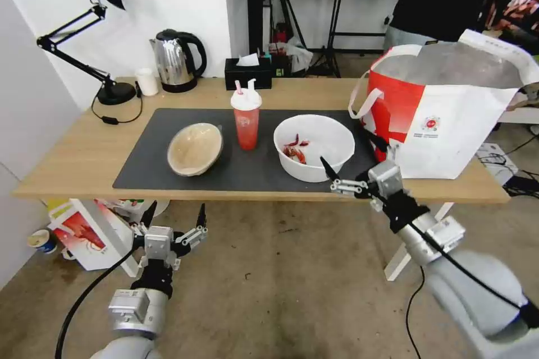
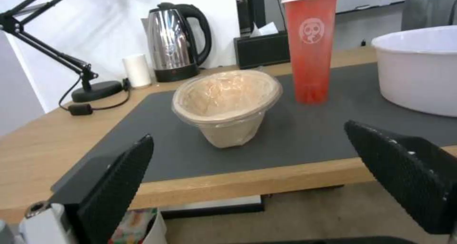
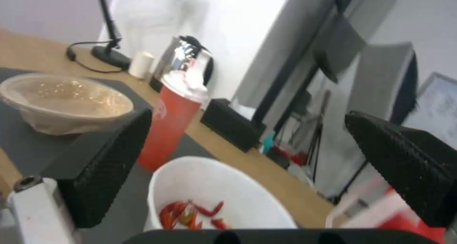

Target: Pick up the trash from the table and place it into the takeout bag.

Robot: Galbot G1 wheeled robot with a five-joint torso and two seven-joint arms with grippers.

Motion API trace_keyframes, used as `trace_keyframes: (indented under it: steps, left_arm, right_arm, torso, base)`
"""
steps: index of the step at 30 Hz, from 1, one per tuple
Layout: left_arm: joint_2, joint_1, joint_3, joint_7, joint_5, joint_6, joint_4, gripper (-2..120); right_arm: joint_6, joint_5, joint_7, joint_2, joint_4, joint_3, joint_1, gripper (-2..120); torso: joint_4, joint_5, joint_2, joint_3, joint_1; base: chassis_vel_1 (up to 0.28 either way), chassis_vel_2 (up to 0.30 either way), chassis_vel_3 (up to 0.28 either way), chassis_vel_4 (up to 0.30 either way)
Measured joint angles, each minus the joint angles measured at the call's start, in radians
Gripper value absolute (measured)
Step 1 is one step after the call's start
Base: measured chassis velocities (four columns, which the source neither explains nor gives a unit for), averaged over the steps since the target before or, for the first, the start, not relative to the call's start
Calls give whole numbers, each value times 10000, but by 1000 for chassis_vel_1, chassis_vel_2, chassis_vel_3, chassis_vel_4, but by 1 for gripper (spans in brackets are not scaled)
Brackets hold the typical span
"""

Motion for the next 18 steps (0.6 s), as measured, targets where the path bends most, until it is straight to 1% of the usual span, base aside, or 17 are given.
trace_keyframes:
  steps: [1, 2, 5, 6, 8, 9, 10, 11, 12, 13, 15, 16, 17, 18]
  left_arm:
    - [0, 0, 0, 0, 0, 0, 0, 100]
    - [0, 0, 0, 0, 0, 0, 0, 100]
    - [-1, 0, 0, 0, 0, 0, 0, 100]
    - [-1, 0, 0, 0, 0, 0, 0, 100]
    - [-1, 0, 0, 0, 0, 0, 0, 100]
    - [-1, 0, 0, 0, 0, 0, 0, 100]
    - [0, 0, 0, 0, 0, 0, 0, 100]
    - [0, 0, 0, 0, 0, 0, 0, 100]
    - [0, 0, 0, 0, 0, 0, 0, 100]
    - [0, 0, 0, 0, 0, 0, 0, 100]
    - [0, 0, 0, 0, 0, 0, 0, 100]
    - [-1, 0, 0, 0, 0, 0, 0, 100]
    - [0, 0, 0, 0, 0, 0, 0, 100]
    - [0, 0, 0, 0, 0, 0, 0, 100]
  right_arm:
    - [-63, 104, -81, -342, 8, -33, 267, 100]
    - [-63, 104, -81, -342, 8, -33, 267, 100]
    - [-256, 438, -333, -1403, 49, -152, 1079, 100]
    - [-256, 438, -333, -1403, 49, -152, 1079, 100]
    - [-373, 650, -499, -2091, 78, -225, 1609, 100]
    - [-373, 650, -499, -2091, 78, -225, 1609, 100]
    - [-421, 728, -561, -2350, 83, -252, 1807, 100]
    - [-497, 860, -664, -2786, 94, -296, 2136, 100]
    - [-531, 923, -710, -2987, 100, -319, 2292, 100]
    - [-531, 923, -710, -2987, 100, -319, 2292, 100]
    - [-606, 1087, -1006, -3643, 26, -392, 2857, 100]
    - [-623, 1122, -1154, -3815, -78, -419, 3046, 100]
    - [-622, 1145, -1261, -3885, -126, -443, 3136, 100]
    - [-622, 1145, -1261, -3885, -126, -443, 3136, 100]
  torso:
    - [0, 1, 0, 0, 0]
    - [0, 1, 0, 0, 0]
    - [0, 1, 0, 0, 0]
    - [0, 1, 0, 0, 0]
    - [0, 0, 0, 0, -1]
    - [0, 0, 0, 0, -1]
    - [0, 1, 0, 0, -1]
    - [0, 2, 0, 0, -1]
    - [0, 1, 0, 0, 0]
    - [0, 1, 0, 0, 0]
    - [-1, -4, 0, -1, -3]
    - [1, -11, 0, -1, -3]
    - [0, 1, 0, -1, -3]
    - [0, 1, 0, -1, -3]
  base:
    - [0, 0, 0, 0]
    - [0, 0, 0, 0]
    - [0, 0, 0, 0]
    - [0, 0, 0, 0]
    - [0, 0, 0, 0]
    - [0, 0, 0, 0]
    - [0, 0, 0, 0]
    - [0, 0, 0, 0]
    - [0, 0, 0, 0]
    - [0, 0, 0, 0]
    - [0, 0, 0, 0]
    - [0, 0, 0, 0]
    - [0, 0, 0, 0]
    - [0, 0, 0, 0]
